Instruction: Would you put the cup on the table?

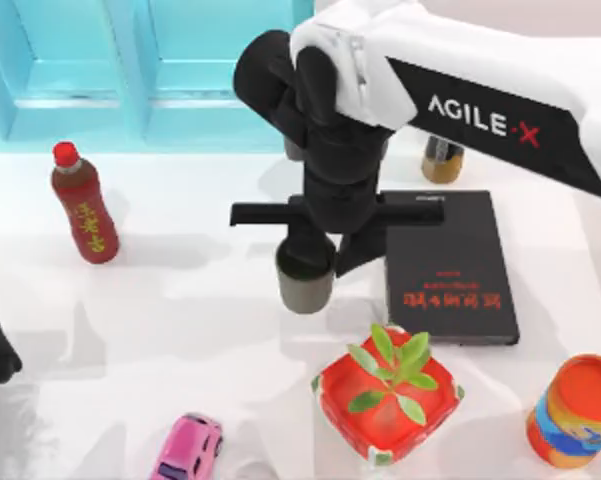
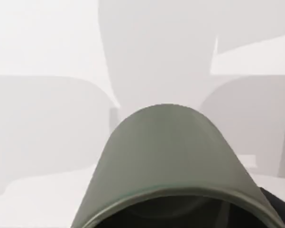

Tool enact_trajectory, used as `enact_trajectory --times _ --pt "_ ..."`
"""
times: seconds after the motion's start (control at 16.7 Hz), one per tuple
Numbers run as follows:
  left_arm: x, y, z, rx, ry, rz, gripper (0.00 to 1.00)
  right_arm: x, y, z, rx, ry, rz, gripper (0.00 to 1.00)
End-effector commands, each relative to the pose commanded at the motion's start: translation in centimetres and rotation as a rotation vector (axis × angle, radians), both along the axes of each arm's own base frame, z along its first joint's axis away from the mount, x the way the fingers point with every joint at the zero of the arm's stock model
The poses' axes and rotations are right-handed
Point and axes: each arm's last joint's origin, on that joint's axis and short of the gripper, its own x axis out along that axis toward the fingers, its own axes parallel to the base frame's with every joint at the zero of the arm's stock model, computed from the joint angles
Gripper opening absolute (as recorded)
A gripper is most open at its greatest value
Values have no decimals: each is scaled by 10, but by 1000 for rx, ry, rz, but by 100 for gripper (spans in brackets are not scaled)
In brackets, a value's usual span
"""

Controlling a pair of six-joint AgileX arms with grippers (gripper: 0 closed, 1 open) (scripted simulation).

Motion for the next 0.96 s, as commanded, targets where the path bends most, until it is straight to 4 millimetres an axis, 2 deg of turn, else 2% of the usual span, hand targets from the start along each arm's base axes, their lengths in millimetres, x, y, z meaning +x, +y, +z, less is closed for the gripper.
enact_trajectory --times 0.6,0.96 --pt "0 0 0 0 0 0 100 0 0 0 0 0 0 98" --pt "0 0 0 0 0 0 100 0 0 0 0 0 0 100"
